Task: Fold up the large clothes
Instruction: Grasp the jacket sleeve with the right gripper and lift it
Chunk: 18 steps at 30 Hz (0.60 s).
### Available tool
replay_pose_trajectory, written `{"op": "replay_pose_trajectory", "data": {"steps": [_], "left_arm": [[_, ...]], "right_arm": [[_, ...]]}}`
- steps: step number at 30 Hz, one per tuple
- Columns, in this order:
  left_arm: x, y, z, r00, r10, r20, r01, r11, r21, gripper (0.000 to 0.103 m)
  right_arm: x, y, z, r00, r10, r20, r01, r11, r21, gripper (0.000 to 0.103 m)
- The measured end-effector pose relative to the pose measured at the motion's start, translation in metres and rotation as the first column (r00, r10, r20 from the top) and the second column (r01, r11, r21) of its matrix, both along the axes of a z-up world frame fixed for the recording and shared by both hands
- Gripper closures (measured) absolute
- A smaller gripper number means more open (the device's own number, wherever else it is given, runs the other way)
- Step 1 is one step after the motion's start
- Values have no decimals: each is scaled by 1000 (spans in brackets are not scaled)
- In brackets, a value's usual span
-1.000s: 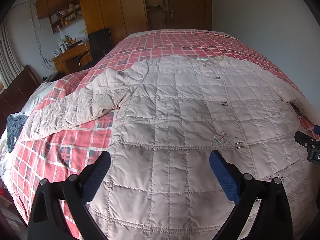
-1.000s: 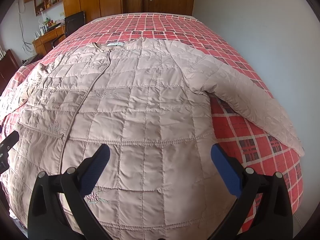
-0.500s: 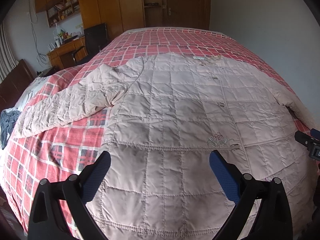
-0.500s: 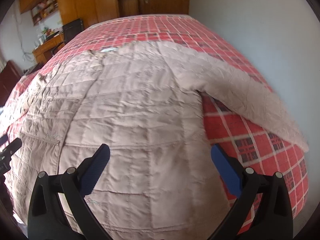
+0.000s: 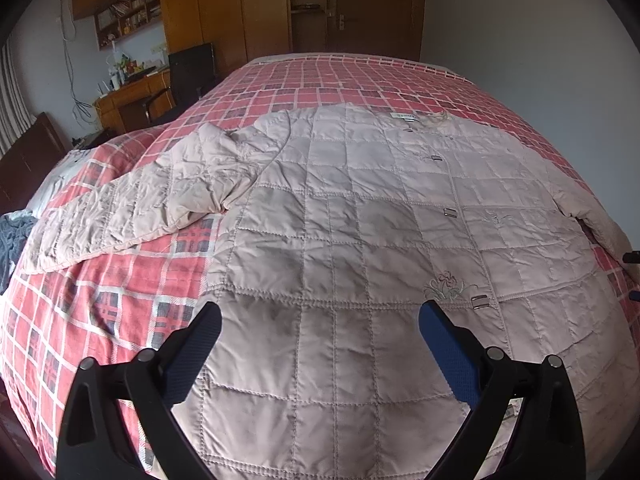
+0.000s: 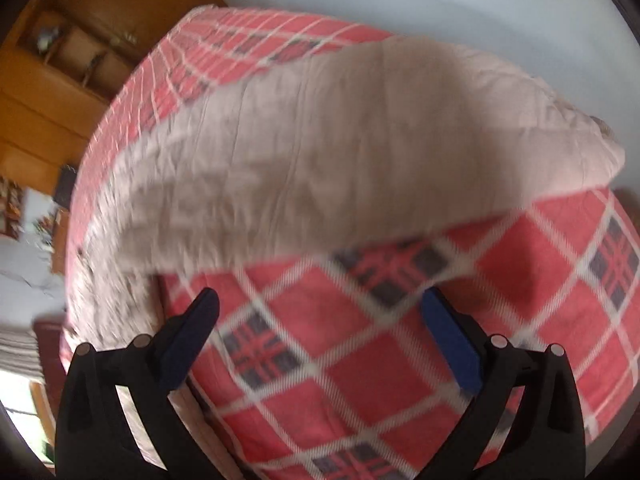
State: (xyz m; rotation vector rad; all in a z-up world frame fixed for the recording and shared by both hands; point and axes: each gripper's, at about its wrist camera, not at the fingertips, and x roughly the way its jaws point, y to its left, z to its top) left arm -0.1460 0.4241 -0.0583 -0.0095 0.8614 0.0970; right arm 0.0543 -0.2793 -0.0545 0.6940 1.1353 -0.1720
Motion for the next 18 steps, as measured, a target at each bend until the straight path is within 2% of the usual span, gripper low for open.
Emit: {"op": "replay_pose_trajectory", "data": {"steps": [3, 7, 8, 9, 14, 18], "left_arm": [[1, -1, 2, 1000, -5, 5, 5, 1000, -6, 4], [-1, -3, 3, 1000, -11, 7, 11, 1000, -2, 4], [-1, -3, 3, 1000, -11, 8, 11, 1000, 2, 4], [-1, -3, 3, 1000, -9, 9, 9, 1000, 5, 4], [-2, -1, 5, 1000, -3, 15, 3, 1000, 4, 4], [-1, -2, 4, 1000, -10, 8, 10, 1000, 5, 4]], "right_arm": [[11, -21, 2, 998, -55, 15, 55, 998, -9, 3], [19, -46, -2, 991, -124, 57, 122, 992, 34, 4], [18, -50, 0, 988, -138, 66, 136, 990, 36, 9], [18, -54, 0, 985, -161, 68, 159, 987, 31, 21], [15, -66, 1, 970, -231, 73, 232, 973, -9, 54], [21, -66, 6, 972, -211, 103, 217, 975, -51, 87]]}}
